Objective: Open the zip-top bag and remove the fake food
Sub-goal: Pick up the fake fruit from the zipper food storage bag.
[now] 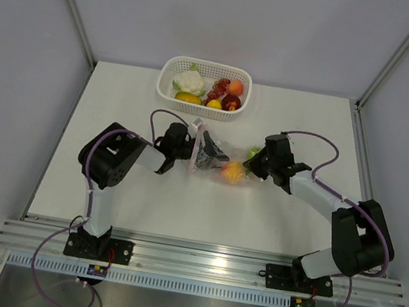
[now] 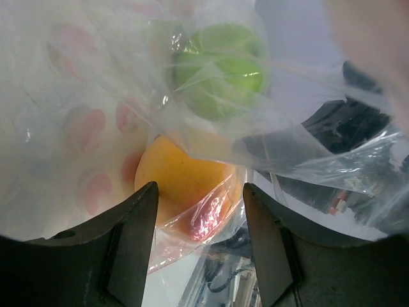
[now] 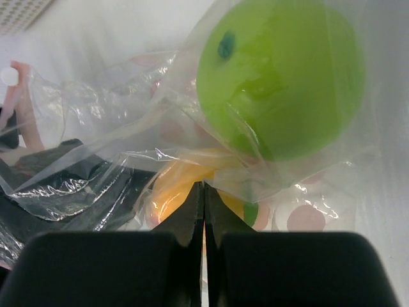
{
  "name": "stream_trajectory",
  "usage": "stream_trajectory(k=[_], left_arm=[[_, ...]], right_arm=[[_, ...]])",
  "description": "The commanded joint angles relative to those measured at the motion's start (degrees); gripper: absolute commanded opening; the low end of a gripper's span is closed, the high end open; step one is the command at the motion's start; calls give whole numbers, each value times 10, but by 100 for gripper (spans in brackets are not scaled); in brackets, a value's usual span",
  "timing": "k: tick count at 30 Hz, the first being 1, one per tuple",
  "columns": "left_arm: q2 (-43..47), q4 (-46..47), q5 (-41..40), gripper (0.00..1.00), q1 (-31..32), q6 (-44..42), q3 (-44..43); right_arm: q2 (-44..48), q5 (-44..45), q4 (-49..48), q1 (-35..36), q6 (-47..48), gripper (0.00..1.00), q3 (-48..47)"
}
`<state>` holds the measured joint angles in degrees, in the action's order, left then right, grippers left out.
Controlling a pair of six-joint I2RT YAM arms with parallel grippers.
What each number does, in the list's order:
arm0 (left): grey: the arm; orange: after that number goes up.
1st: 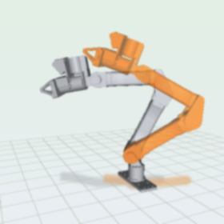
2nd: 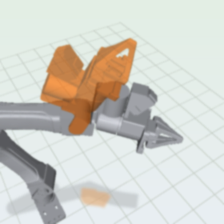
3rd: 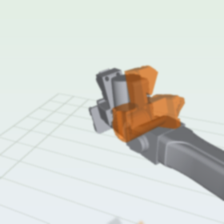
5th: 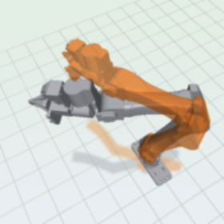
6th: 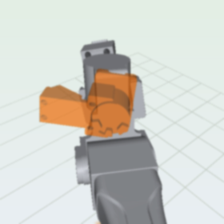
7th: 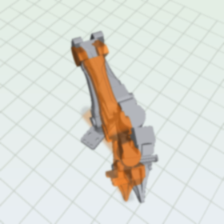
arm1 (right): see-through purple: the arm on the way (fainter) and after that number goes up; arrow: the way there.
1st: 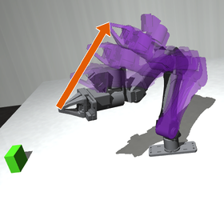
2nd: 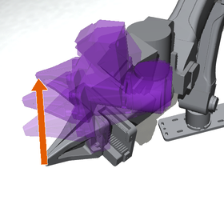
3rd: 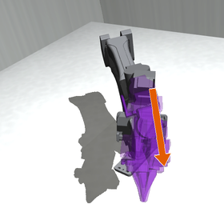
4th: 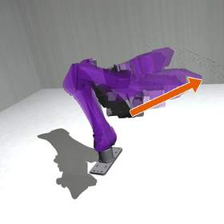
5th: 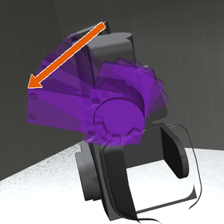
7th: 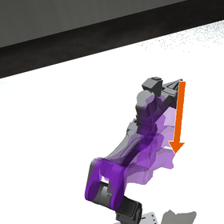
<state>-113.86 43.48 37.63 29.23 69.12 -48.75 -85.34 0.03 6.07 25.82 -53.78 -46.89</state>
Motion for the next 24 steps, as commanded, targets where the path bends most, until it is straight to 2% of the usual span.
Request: stream_trajectory(k=[1,9,13,15,16,18,19,20,22,23,24], left_arm=[[-14,13,38,60,7,-2,-23],[-6,-96,41,70,13,-50,-50],[4,-112,31,73,14,-58,-47],[1,-118,30,74,14,-59,-49],[1,-118,28,74,14,-59,-47],[1,-117,22,74,14,-58,-45],[2,-115,20,74,14,-58,-42],[4,-113,17,74,14,-58,-41],[6,-109,13,74,14,-58,-38],[7,-107,13,74,14,-58,-37],[7,-104,14,75,14,-56,-37]], right_arm=[[34,55,-52,-2,3,0,2],[33,60,-47,-5,18,0,-8],[40,58,-21,-6,30,2,-18],[43,49,3,-5,39,14,-33],[45,40,7,-5,53,25,-36],[54,41,23,-6,57,32,-41],[64,46,28,-5,56,41,-39],[71,46,30,-5,57,63,-38],[91,46,36,-5,62,77,-31],[99,47,40,-6,64,88,-29],[107,45,44,-5,65,91,-23]])
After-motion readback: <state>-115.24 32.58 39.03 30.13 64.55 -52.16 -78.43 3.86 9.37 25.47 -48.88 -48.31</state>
